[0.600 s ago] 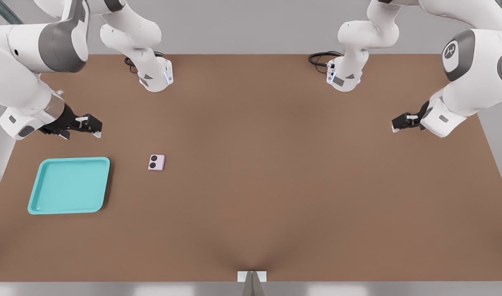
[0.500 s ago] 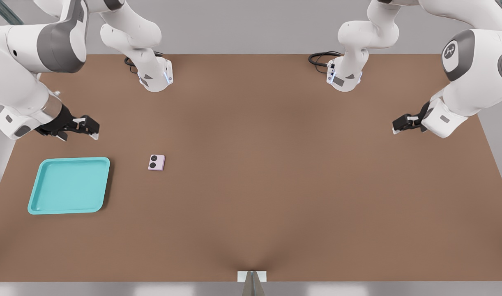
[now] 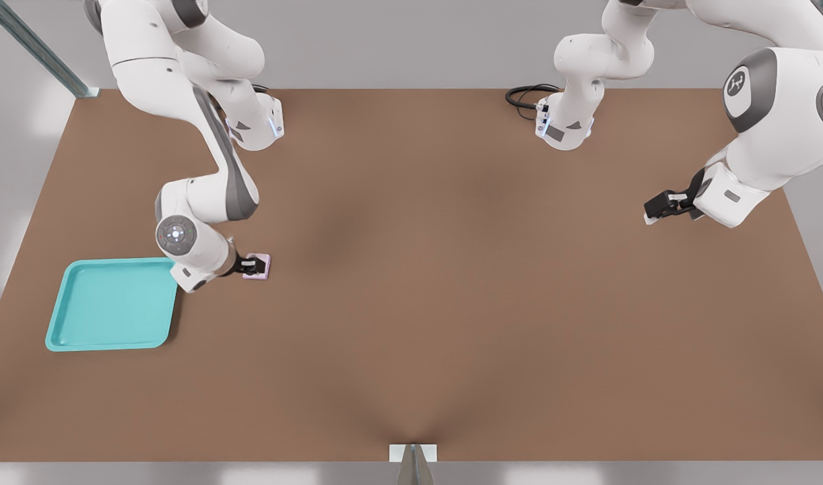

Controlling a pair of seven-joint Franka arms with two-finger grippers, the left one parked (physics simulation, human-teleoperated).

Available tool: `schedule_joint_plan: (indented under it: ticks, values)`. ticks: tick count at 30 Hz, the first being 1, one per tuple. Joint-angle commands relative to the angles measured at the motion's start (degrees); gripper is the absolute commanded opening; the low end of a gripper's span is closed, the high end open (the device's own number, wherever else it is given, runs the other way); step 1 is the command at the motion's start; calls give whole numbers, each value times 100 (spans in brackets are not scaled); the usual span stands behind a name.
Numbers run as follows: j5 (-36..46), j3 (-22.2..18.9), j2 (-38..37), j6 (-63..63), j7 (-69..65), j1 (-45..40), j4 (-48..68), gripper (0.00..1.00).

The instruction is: Keep left arm still and place phone on the tray with right arm

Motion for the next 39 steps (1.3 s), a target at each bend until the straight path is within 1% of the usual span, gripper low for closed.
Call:
schedule_joint_plan:
  ticks: [1, 4, 6, 9, 11, 12, 13, 21, 35, 39]
  values:
    - [2, -3, 43, 1478, 1709, -46, -257, 100]
    - [-7, -3, 324, 1504, 1709, -81, -283, 100]
    - [-77, 15, 359, 1584, 1674, -81, -433, 100]
    - [-684, 164, 227, 1821, 1639, -81, -1048, 100]
    - [-771, 217, 192, 1856, 1630, -81, -1206, 100]
    - [-965, 217, 210, 1865, 1551, -98, -1224, 100]
    - [-965, 217, 227, 1865, 1393, -133, -1224, 100]
    - [-965, 217, 438, 2102, 1393, -195, -1470, 100]
    - [-956, 217, 974, 2375, 1402, -362, -1505, 100]
    - [-956, 217, 1018, 2392, 1402, -371, -1505, 100]
